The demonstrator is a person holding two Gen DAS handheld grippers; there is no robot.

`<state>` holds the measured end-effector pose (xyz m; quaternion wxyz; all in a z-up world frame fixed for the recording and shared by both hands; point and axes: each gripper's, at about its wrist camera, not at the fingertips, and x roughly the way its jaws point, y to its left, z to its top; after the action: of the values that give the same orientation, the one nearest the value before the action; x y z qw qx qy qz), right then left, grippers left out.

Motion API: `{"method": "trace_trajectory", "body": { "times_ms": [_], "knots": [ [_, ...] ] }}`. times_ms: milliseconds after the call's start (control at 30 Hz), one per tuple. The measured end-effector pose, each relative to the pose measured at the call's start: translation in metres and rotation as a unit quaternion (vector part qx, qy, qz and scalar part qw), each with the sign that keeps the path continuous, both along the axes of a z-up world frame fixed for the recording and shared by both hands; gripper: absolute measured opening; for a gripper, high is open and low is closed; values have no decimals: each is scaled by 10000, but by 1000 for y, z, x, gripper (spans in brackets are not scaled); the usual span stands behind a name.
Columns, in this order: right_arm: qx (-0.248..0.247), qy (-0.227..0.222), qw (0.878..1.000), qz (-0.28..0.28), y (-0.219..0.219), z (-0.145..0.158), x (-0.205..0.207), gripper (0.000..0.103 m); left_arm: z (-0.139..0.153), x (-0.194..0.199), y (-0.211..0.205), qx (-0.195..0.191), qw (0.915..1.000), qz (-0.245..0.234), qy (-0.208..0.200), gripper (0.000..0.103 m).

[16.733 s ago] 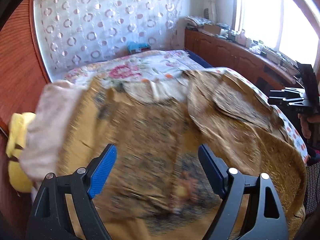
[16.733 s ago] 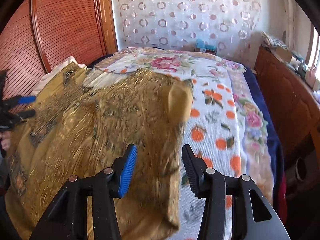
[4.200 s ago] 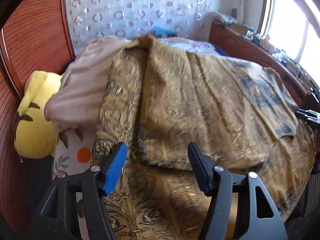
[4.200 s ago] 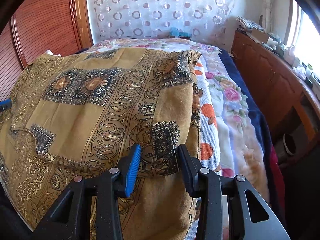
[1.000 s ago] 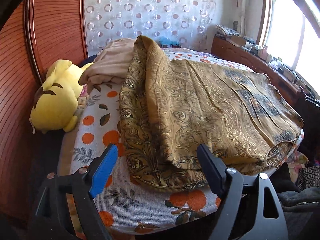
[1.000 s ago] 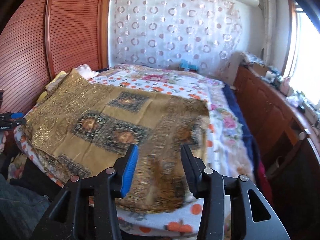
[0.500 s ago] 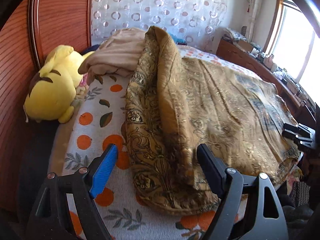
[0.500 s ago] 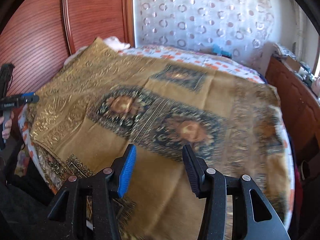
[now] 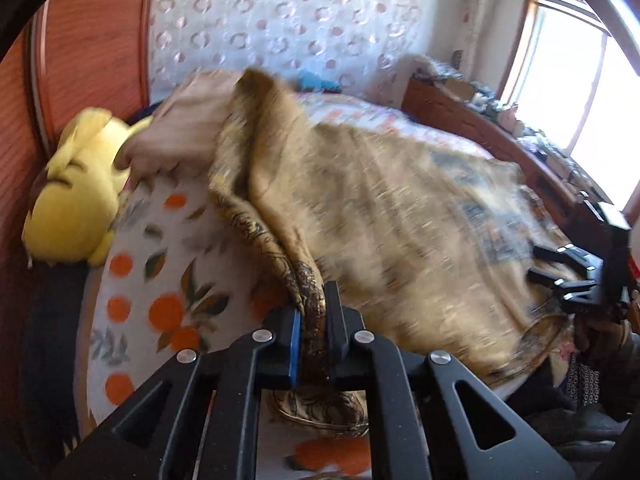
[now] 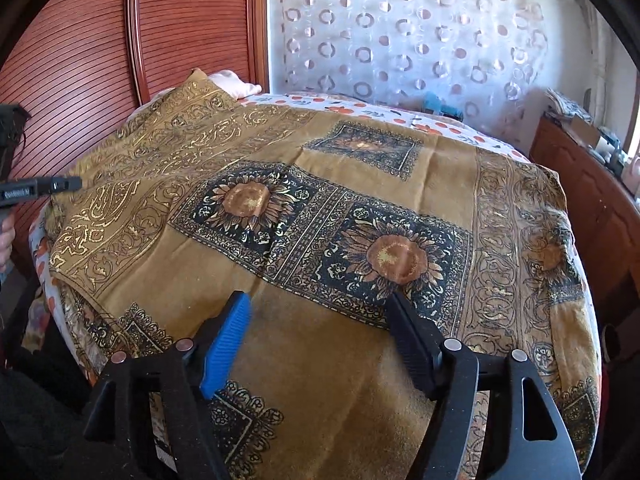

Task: Fold small clothes

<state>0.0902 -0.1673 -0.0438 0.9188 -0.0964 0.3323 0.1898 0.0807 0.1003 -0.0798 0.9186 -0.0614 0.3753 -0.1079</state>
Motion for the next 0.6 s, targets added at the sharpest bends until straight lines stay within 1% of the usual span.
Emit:
{"method": "trace_trajectory", "body": {
  "times_ms": [67,133,233,367,467,600],
  "knots": [
    [11,112,9999,-35,-3,4,-2,73,17,4,-14,34,9997,-199,-154,11],
    [132,143,9998,-23,-9,10,-4,73,34,8,-32,76,9986,-433,-307,11],
    [273,45,9995,-165,-28,18,-11,73,54,18,-66,151,9954,-828,-448,10],
    [335,-71,9983,-461,-60,26,-23,73,73,35,-122,255,9875,-1458,-544,10],
    [369,-155,9965,-740,-87,29,-33,73,83,47,-167,338,9792,-1915,-581,10],
    [504,-231,9929,-1054,-120,30,-47,73,92,62,-224,332,9691,-2378,-561,10]
  ]
}}
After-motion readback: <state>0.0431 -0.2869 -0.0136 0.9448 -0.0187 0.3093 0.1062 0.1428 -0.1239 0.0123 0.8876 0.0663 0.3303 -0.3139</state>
